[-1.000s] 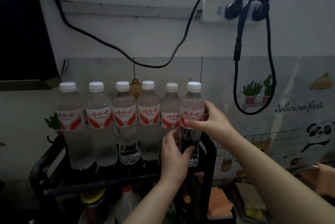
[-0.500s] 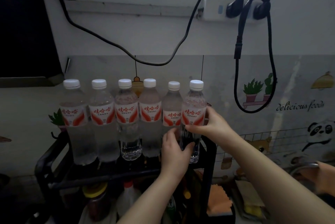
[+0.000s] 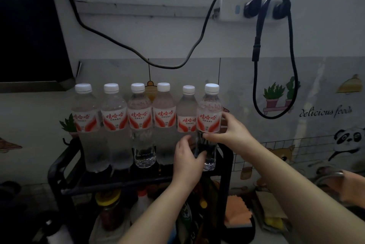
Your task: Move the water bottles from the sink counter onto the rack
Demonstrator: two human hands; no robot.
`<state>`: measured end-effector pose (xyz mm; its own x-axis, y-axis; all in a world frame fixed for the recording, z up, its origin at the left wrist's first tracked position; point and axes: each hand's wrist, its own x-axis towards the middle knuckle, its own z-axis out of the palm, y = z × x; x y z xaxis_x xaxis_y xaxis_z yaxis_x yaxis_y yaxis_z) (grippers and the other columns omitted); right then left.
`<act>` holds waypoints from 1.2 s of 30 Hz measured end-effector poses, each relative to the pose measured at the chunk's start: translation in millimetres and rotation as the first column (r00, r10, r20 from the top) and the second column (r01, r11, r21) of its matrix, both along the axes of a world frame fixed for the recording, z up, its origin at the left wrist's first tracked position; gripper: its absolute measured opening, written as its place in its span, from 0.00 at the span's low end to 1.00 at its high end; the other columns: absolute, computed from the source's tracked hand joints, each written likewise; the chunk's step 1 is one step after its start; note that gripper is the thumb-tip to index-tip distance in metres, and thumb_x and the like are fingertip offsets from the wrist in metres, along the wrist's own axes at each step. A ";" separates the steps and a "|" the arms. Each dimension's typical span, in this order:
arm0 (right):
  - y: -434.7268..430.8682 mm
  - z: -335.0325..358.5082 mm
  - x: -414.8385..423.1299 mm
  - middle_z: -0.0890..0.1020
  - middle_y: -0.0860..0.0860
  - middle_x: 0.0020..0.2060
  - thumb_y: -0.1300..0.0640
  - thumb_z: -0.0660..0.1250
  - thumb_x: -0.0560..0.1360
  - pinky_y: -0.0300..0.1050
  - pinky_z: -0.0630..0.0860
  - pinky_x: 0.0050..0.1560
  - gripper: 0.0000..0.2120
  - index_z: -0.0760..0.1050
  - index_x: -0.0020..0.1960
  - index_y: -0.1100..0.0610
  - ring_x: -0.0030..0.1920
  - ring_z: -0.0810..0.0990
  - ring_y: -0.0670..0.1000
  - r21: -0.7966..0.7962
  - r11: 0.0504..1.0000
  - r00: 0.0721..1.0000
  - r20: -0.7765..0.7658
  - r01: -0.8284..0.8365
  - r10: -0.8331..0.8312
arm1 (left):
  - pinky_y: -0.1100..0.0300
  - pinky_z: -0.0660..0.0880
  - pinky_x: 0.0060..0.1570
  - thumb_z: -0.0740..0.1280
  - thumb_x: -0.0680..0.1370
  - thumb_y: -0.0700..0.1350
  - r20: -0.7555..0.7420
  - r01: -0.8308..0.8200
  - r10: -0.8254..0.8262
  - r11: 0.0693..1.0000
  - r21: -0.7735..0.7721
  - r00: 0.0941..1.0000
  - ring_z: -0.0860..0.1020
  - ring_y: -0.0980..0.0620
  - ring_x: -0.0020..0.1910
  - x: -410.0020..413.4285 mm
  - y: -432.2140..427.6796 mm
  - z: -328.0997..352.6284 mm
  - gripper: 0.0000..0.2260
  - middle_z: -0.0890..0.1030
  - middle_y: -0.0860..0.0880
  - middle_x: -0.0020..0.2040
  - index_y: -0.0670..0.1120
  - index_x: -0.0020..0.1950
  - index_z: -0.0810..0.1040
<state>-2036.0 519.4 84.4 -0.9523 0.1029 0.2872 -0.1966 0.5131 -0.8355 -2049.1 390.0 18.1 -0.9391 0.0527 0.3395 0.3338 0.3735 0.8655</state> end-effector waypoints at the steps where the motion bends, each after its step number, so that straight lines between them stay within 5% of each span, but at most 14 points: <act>1: -0.1 0.2 1.3 0.73 0.44 0.54 0.55 0.76 0.66 0.30 0.68 0.41 0.38 0.62 0.71 0.55 0.45 0.73 0.37 0.009 1.000 1.000 0.003 0.006 -0.006 | 0.61 0.66 0.64 0.68 0.74 0.42 0.000 -0.005 0.005 1.000 -0.004 1.000 0.68 0.51 0.67 0.7 -0.8 0.4 0.26 0.69 0.47 0.67 0.45 0.70 0.64; 4: -0.3 0.0 4.8 0.74 0.49 0.63 0.54 0.76 0.66 0.37 0.69 0.54 0.39 0.61 0.72 0.55 0.54 0.72 0.43 0.044 0.998 0.999 -0.005 0.045 -0.045 | 0.61 0.65 0.64 0.68 0.75 0.43 -0.012 -0.020 0.020 0.999 -0.033 1.000 0.68 0.51 0.67 3.3 -3.7 1.8 0.25 0.68 0.47 0.68 0.44 0.69 0.64; 10: -2.9 -2.7 13.7 0.71 0.51 0.69 0.53 0.75 0.67 0.43 0.69 0.61 0.41 0.58 0.73 0.55 0.67 0.71 0.52 0.145 0.985 0.995 -0.006 0.096 -0.096 | 0.61 0.65 0.64 0.68 0.75 0.45 -0.019 -0.044 0.042 0.992 -0.119 0.999 0.67 0.50 0.67 4.4 -12.3 9.7 0.25 0.67 0.46 0.68 0.43 0.70 0.64; 20: -5.2 -15.3 33.1 0.69 0.54 0.68 0.51 0.74 0.68 0.48 0.68 0.66 0.39 0.59 0.73 0.55 0.68 0.69 0.53 0.359 0.918 0.983 0.014 0.168 -0.185 | 0.51 0.65 0.68 0.68 0.74 0.50 0.003 -0.078 0.089 0.891 -0.448 0.996 0.64 0.46 0.69 16.2 -27.1 24.1 0.28 0.65 0.46 0.70 0.46 0.71 0.62; 25: -9.2 -29.4 50.9 0.68 0.54 0.69 0.50 0.72 0.69 0.51 0.67 0.68 0.37 0.59 0.73 0.53 0.69 0.66 0.55 0.501 0.848 0.981 -0.012 0.174 -0.194 | 0.48 0.66 0.67 0.67 0.74 0.52 0.012 -0.091 0.132 0.747 -0.658 0.991 0.64 0.44 0.69 34.8 -28.0 26.7 0.28 0.66 0.46 0.69 0.47 0.71 0.62; 36: -27.5 -59.9 136.6 0.66 0.52 0.69 0.49 0.70 0.71 0.51 0.68 0.68 0.35 0.59 0.73 0.51 0.69 0.65 0.55 0.645 0.764 0.983 0.125 0.020 -0.132 | 0.47 0.69 0.64 0.68 0.73 0.55 0.155 0.027 0.166 0.593 -0.805 0.974 0.68 0.43 0.65 118.1 -39.1 14.0 0.27 0.69 0.45 0.66 0.48 0.68 0.64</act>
